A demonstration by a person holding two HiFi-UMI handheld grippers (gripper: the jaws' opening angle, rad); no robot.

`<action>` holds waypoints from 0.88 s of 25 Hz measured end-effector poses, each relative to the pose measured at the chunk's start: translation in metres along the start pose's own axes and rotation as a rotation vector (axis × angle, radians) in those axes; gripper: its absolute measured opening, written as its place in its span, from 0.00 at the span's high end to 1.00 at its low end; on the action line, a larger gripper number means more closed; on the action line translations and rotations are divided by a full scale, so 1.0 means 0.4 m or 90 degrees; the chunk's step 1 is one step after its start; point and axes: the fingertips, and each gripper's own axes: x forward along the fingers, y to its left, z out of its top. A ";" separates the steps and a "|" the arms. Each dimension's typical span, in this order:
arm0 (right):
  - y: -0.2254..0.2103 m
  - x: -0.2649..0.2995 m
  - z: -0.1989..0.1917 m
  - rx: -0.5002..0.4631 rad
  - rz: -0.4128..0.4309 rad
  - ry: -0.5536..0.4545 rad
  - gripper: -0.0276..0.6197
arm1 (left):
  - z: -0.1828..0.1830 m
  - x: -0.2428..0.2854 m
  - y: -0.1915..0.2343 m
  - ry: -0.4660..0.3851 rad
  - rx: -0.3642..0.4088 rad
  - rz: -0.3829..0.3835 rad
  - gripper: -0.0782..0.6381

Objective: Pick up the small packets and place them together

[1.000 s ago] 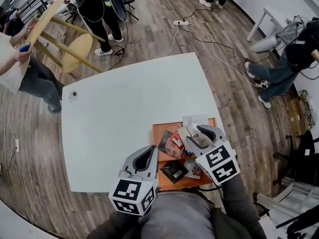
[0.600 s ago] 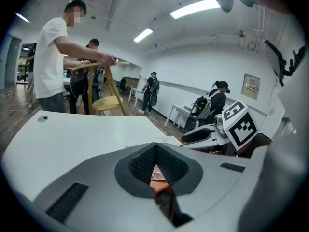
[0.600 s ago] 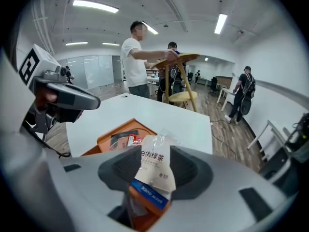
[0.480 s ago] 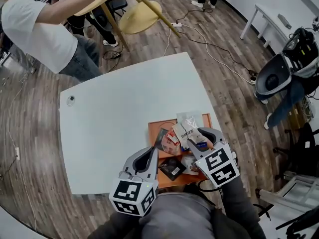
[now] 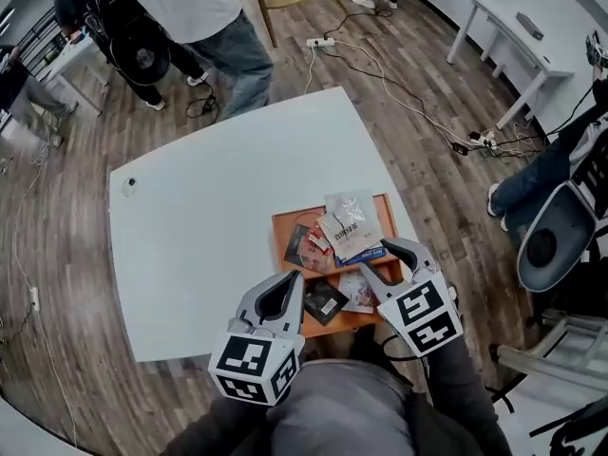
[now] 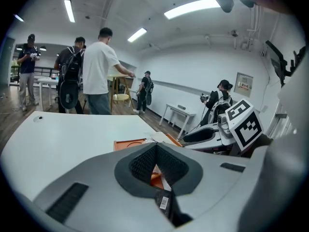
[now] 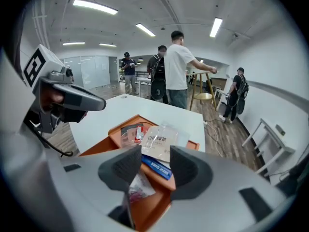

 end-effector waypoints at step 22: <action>0.290 0.122 -0.151 -0.072 0.162 0.121 0.64 | -0.141 -0.056 0.076 0.056 -0.043 0.017 0.90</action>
